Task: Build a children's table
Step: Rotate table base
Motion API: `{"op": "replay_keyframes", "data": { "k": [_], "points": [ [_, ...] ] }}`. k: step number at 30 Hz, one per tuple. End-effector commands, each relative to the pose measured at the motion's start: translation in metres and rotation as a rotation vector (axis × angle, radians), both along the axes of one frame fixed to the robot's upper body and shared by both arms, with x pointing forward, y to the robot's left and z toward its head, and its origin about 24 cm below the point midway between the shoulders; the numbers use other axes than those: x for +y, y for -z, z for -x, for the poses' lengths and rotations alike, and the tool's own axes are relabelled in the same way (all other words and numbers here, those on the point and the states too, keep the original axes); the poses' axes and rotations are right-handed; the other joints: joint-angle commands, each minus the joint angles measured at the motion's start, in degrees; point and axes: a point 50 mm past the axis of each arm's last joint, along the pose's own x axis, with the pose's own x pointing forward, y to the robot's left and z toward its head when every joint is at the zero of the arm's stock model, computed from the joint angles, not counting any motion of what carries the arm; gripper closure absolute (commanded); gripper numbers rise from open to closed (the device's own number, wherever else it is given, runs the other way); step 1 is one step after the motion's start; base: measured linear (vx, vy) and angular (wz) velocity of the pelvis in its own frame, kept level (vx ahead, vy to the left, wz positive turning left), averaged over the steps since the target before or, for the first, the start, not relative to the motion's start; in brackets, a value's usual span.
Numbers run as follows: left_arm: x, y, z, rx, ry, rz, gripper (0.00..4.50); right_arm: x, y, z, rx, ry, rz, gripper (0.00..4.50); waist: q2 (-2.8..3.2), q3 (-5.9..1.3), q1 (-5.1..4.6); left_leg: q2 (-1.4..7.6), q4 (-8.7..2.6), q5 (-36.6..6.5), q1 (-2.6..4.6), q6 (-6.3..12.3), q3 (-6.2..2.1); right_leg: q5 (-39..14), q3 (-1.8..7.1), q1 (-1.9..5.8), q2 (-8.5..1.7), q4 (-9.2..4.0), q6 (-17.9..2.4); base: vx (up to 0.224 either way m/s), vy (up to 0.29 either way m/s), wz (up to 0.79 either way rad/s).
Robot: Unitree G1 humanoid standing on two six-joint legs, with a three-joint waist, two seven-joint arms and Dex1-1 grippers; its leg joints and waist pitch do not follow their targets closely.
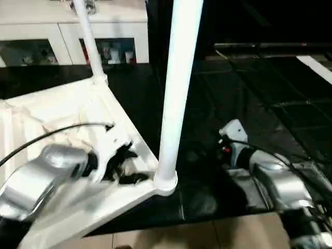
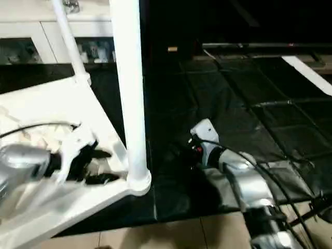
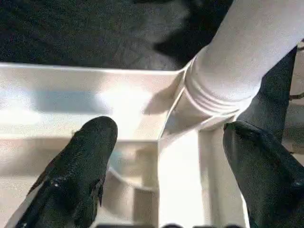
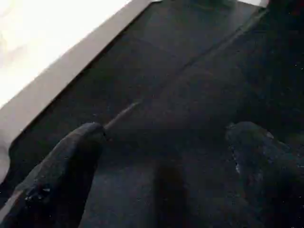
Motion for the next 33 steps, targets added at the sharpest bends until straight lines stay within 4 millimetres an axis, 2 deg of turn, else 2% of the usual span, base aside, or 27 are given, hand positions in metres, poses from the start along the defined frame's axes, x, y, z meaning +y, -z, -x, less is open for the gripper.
{"op": "replay_keyframes", "data": {
  "k": [1, 4, 5, 6, 8, 9, 10, 11, 13, 15, 16, 19, 21, 22, 23, 24, 25, 27, 28, 29, 30, 31, 32, 33],
  "points": [
    [0.005, -0.004, 0.008, 0.021, 0.005, -0.017, 0.44, 0.001, -0.016, 0.008, -0.003, -0.092, -0.033, 0.0, -0.48, -3.52, 0.52, 0.77, -3.71, -9.9, -0.37, 2.15, -0.18, -21.6, 3.37, 3.2, -3.45, -5.35, -4.5, 0.0, 0.0, 0.0],
    [0.01, -0.001, 0.013, 0.049, -0.012, -0.046, 0.44, 0.0, -0.024, 0.017, 0.011, -0.181, -0.025, 0.0, -0.35, -3.29, 0.6, 0.83, -3.79, -11.2, -0.15, 2.12, -0.15, -24.0, 3.36, 2.79, -3.39, -5.79, -3.6, 0.0, 0.0, 0.0],
    [0.017, 0.004, 0.014, 0.06, -0.059, -0.095, 0.44, -0.004, -0.027, 0.026, 0.033, -0.25, 0.011, 0.0, -0.64, -3.17, 0.52, 0.82, -3.85, -11.7, -0.15, 2.09, -0.14, -24.8, 3.3, 2.8, -3.33, -5.9, -3.4, 0.0, 0.0, 0.0],
    [0.019, 0.006, 0.014, 0.06, -0.076, -0.112, 0.7, -0.005, -0.028, 0.029, 0.04, -0.268, 0.022, 0.0, -0.58, -3.1, 0.88, 0.81, -3.76, -12.2, -0.04, 2.07, -0.13, -26.3, 3.38, 2.75, -3.34, -6.15, -2.4, 0.0, 0.0, 0.0],
    [0.022, 0.007, 0.012, 0.052, -0.1, -0.124, 0.78, -0.007, -0.03, 0.032, 0.044, -0.278, 0.031, 0.0, -0.54, -3.15, 1.05, 0.69, -3.78, -12.5, -0.01, 1.97, -0.15, -28.0, 3.29, 2.61, -3.42, -6.45, -1.7, 0.0, 0.0, 0.0],
    [0.022, 0.006, 0.012, 0.045, -0.092, -0.125, 0.78, -0.008, -0.031, 0.032, 0.041, -0.274, 0.035, 0.0, -0.21, -3.2, 1.13, 0.71, -3.77, -12.6, 0.1, 1.79, -0.22, -28.1, 3.27, 2.52, -3.48, -6.46, -1.8, 0.0, 0.0, 0.0],
    [0.022, 0.005, 0.013, 0.042, -0.087, -0.126, 0.84, -0.008, -0.032, 0.032, 0.043, -0.271, 0.036, 0.0, -0.47, -3.19, 1.06, 0.68, -3.79, -12.9, 0.11, 1.61, -0.24, -28.1, 3.18, 2.54, -3.42, -6.59, -1.9, 0.0, 0.0, 0.0],
    [0.022, 0.004, 0.013, 0.046, -0.091, -0.109, 0.96, -0.008, -0.032, 0.032, 0.044, -0.268, 0.035, 0.0, -0.28, -3.22, 1.16, 0.73, -3.84, -13.0, 0.1, 1.45, -0.37, -27.8, 3.17, 2.57, -3.46, -6.46, -2.1, 0.0, 0.0, 0.0],
    [0.022, 0.002, 0.014, 0.056, -0.085, -0.107, 1.17, -0.008, -0.034, 0.033, 0.049, -0.266, 0.031, 0.0, -0.39, -3.3, 1.08, 0.77, -3.86, -13.0, 0.1, 1.35, -0.41, -26.5, 3.17, 2.65, -3.39, -6.31, -2.6, 0.0, 0.0, 0.0],
    [0.029, 0.006, 0.015, 0.072, -0.097, -0.175, 1.21, -0.008, -0.035, 0.035, 0.057, -0.27, 0.03, 0.0, -0.51, -3.35, 1.16, 0.74, -3.8, -12.8, 0.11, 1.49, -0.41, -25.6, 3.23, 2.66, -3.38, -6.18, -2.9, 0.0, 0.0, 0.0],
    [0.033, 0.01, 0.015, 0.076, -0.102, -0.21, 1.42, -0.007, -0.035, 0.035, 0.059, -0.276, 0.03, 0.0, -0.53, -3.33, 1.15, 0.72, -3.78, -12.3, -0.05, 1.65, -0.43, -25.0, 3.3, 2.74, -3.33, -6.06, -2.7, 0.0, 0.0, 0.0],
    [0.037, 0.016, 0.015, 0.09, -0.106, -0.248, 1.61, -0.003, -0.037, 0.04, 0.07, -0.316, 0.016, 0.0, -0.52, -3.42, 1.14, 0.69, -3.73, -11.5, -0.04, 1.76, -0.38, -24.4, 3.3, 2.74, -3.31, -6.0, -2.6, 0.0, 0.0, 0.0],
    [0.039, 0.02, 0.013, 0.083, -0.101, -0.262, 1.73, 0.0, -0.037, 0.044, 0.081, -0.345, 0.011, 0.0, -0.21, -3.55, 1.27, 0.81, -3.73, -11.1, -0.08, 1.67, -0.45, -22.7, 3.35, 2.82, -3.34, -5.88, -2.9, 0.0, 0.0, 0.0],
    [0.04, 0.022, 0.011, 0.076, -0.097, -0.265, 1.89, 0.0, -0.037, 0.045, 0.085, -0.351, 0.012, 0.0, 0.52, -3.56, 1.38, 0.82, -3.79, -11.8, 0.03, 1.58, -0.58, -22.3, 3.29, 2.76, -3.38, -5.84, -3.4, 0.0, 0.0, 0.0],
    [0.04, 0.022, 0.01, 0.073, -0.096, -0.267, 2.0, 0.0, -0.037, 0.046, 0.086, -0.352, 0.013, 0.0, 0.22, -3.51, 1.19, 0.82, -3.82, -12.3, 0.04, 1.55, -0.5, -22.4, 3.25, 2.76, -3.27, -6.04, -3.5, 0.0, 0.0, 0.0],
    [0.04, 0.023, 0.009, 0.071, -0.087, -0.273, 2.05, 0.0, -0.036, 0.046, 0.087, -0.351, 0.015, 0.0, 0.52, -3.54, 1.29, 0.8, -3.86, -12.8, 0.08, 1.26, -0.61, -22.5, 3.22, 2.89, -3.38, -5.91, -3.8, 0.0, 0.0, 0.0],
    [0.039, 0.024, 0.009, 0.073, -0.074, -0.274, 2.05, 0.0, -0.036, 0.046, 0.086, -0.348, 0.014, 0.0, 0.37, -3.45, 1.25, 0.78, -3.86, -13.1, 0.09, 1.28, -0.56, -23.0, 3.2, 2.83, -3.36, -6.16, -3.7, 0.0, 0.0, 0.0],
    [0.035, 0.024, 0.007, 0.081, -0.053, -0.26, 2.21, 0.001, -0.035, 0.046, 0.082, -0.337, 0.012, 0.0, 1.39, -3.43, 1.36, 0.7, -3.87, -14.8, 0.41, 0.74, -0.72, -24.2, 3.13, 2.8, -3.43, -6.28, -3.9, 0.0, 0.0, 0.0],
    [0.034, 0.025, 0.007, 0.082, -0.049, -0.256, 2.21, 0.002, -0.035, 0.046, 0.081, -0.334, 0.011, 0.0, 1.06, -3.42, 1.27, 0.72, -3.85, -15.0, 0.42, 0.74, -0.62, -24.1, 3.12, 2.78, -3.37, -6.44, -3.9, 0.0, 0.0, 0.0],
    [0.034, 0.025, 0.004, 0.074, -0.048, -0.26, 2.46, 0.003, -0.035, 0.047, 0.08, -0.332, 0.009, 0.0, 1.2, -3.48, 1.34, 0.67, -3.87, -14.7, 0.32, 0.75, -0.72, -23.5, 3.12, 2.93, -3.31, -6.25, -4.0, 0.0, 0.0, 0.0],
    [0.034, 0.025, 0.003, 0.068, -0.046, -0.264, 2.5, 0.003, -0.035, 0.047, 0.079, -0.331, 0.008, 0.0, 1.22, -3.57, 1.31, 0.6, -3.78, -14.4, 0.31, 0.84, -0.69, -23.2, 3.11, 2.96, -3.29, -6.13, -4.1, 0.0, 0.0, 0.0],
    [0.032, 0.025, 0.0, 0.057, -0.04, -0.259, 2.57, 0.004, -0.035, 0.049, 0.079, -0.332, 0.003, 0.0, 1.71, -3.57, 1.38, 0.52, -3.74, -14.2, 0.25, 0.9, -0.71, -23.4, 3.14, 2.99, -3.35, -6.21, -4.0, 0.0, 0.0, 0.0],
    [0.031, 0.026, -0.002, 0.05, -0.034, -0.253, 2.68, 0.004, -0.036, 0.05, 0.079, -0.333, -0.001, 0.0, 1.4, -3.62, 1.37, 0.48, -3.66, -14.0, 0.25, 1.06, -0.6, -23.7, 3.12, 2.97, -3.3, -6.36, -3.9, 0.0, 0.0, 0.0],
    [0.03, 0.026, -0.004, 0.046, -0.027, -0.242, 2.68, 0.004, -0.036, 0.051, 0.081, -0.336, -0.005, 0.0, 1.38, -3.68, 1.45, 0.43, -3.63, -13.5, 0.13, 1.15, -0.63, -23.5, 3.12, 3.1, -3.3, -6.31, -3.8, 0.0, 0.0, 0.0]
  ]
}}
